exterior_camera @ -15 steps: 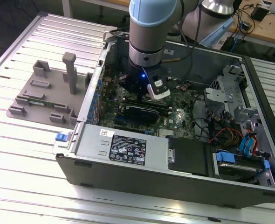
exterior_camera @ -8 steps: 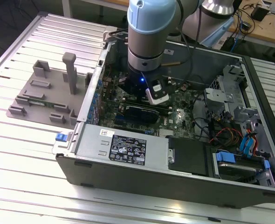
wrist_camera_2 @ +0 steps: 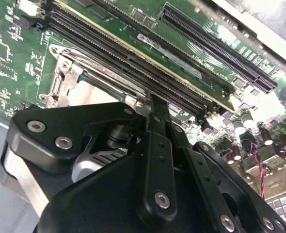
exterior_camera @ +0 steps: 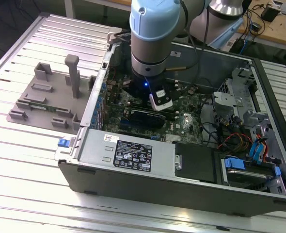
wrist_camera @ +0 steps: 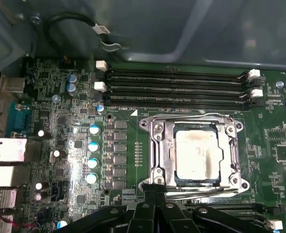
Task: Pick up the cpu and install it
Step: 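Install the second cpu locking lever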
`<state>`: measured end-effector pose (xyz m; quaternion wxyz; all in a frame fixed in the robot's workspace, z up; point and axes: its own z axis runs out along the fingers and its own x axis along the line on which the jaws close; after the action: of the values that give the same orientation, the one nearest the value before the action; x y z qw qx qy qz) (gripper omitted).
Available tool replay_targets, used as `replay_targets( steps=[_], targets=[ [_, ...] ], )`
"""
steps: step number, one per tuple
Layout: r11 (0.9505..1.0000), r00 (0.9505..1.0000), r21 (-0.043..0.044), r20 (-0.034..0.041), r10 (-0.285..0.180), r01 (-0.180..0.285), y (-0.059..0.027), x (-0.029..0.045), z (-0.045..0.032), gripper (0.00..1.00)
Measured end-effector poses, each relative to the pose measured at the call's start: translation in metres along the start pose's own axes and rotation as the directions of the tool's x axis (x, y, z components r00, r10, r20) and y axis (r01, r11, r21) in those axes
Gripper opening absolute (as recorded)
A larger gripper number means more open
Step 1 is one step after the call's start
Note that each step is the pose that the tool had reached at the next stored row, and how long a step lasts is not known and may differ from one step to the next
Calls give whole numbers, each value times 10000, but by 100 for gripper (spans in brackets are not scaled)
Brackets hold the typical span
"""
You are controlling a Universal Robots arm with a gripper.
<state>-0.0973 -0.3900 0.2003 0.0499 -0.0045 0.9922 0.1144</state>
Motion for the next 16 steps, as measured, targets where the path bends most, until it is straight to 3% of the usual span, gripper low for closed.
replay_targets(
  steps=[1, 2, 4, 5, 6, 7, 8, 12, 14, 16],
  targets=[
    [9998, 9999, -169, 30, 112, -112, -4, 18, 24, 11],
    [9996, 9998, -225, 44, 185, -184, -8, 29, 40, 11],
    [9995, 9997, -215, 55, 230, -229, 3, 33, 29, 11],
    [9996, 9997, -174, 55, 227, -226, 42, 21, -82, 11],
    [9998, 9998, -7, 55, 208, -208, 80, 10, -175, 11],
    [9997, 9998, 134, 55, 193, -194, 98, 6, -220, 11],
    [9992, 9998, 348, 54, 170, -172, 116, 1, -265, 11],
    [9984, 9998, 536, 50, 167, -169, 124, -52, -262, 11],
    [9977, 9998, 647, 43, 178, -181, 121, -205, -247, 11],
    [9975, 9998, 680, 44, 181, -184, 120, -280, -239, 11]
  ],
)
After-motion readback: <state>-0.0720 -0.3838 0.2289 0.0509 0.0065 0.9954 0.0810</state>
